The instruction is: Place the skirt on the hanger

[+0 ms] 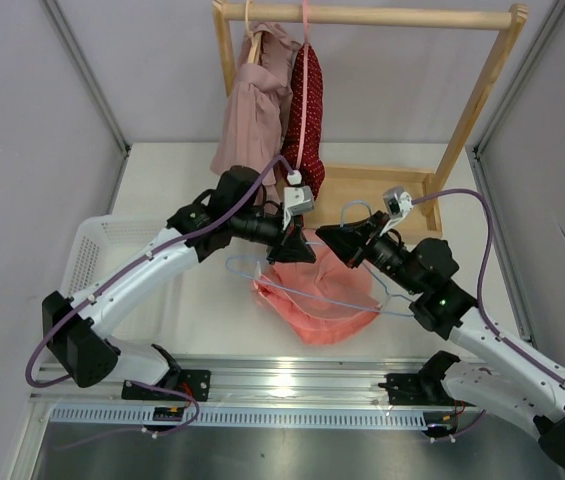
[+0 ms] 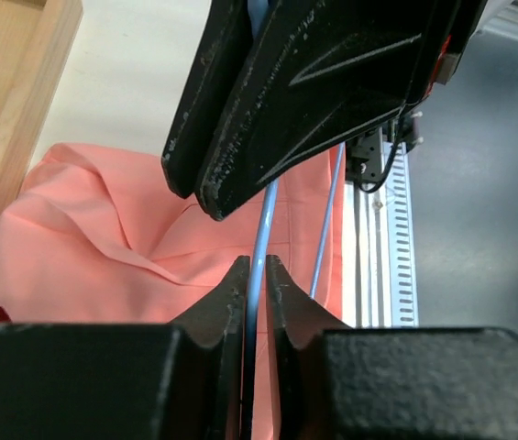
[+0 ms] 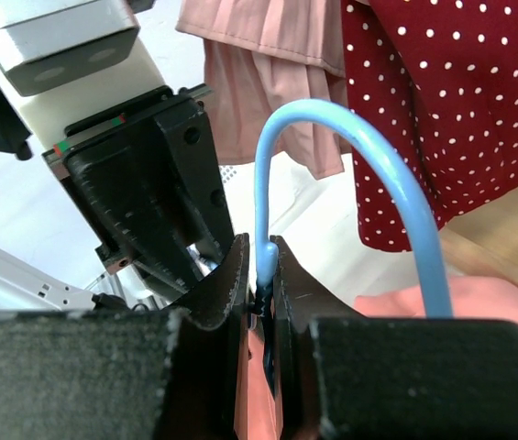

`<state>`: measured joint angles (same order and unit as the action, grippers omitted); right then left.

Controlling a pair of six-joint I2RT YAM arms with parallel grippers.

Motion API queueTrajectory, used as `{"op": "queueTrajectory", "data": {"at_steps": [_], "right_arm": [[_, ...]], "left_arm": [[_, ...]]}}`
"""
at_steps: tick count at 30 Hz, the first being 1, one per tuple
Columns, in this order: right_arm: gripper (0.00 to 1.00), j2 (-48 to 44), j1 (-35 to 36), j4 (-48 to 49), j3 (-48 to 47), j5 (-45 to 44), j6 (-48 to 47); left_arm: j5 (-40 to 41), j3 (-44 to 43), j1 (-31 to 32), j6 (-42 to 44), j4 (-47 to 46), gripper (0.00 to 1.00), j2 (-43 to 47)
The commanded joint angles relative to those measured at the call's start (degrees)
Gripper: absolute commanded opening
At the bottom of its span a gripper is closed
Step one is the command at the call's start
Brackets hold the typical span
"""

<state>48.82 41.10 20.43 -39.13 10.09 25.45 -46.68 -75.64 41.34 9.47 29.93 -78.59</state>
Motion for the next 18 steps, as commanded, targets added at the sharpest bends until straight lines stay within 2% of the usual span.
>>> {"op": "queueTrajectory", "data": {"at_steps": [1, 5, 12, 18], "right_arm": [[0.00, -1.5, -0.6, 3.6, -3.7, -1.6, 0.7], [0.00, -2.1, -0.8, 3.2, -3.8, -1.6, 0.4], [0.00, -2.7, -1.1, 1.6, -4.3, -2.1, 0.0], [0.00, -4.1, -1.3, -0.9, -5.1, -3.3, -1.7]], "left_arm": [[-9.1, 0.7, 0.6, -0.7, -4.9, 0.08, 0.4], [-13.0, 1.9, 0.5, -1.8, -8.0, 0.00, 0.7], [-15.5, 1.4, 0.5, -6.2, -12.3, 0.00, 0.4], [-20.3, 2.6, 0.6, -11.1, -20.2, 0.00, 1.2]]}}
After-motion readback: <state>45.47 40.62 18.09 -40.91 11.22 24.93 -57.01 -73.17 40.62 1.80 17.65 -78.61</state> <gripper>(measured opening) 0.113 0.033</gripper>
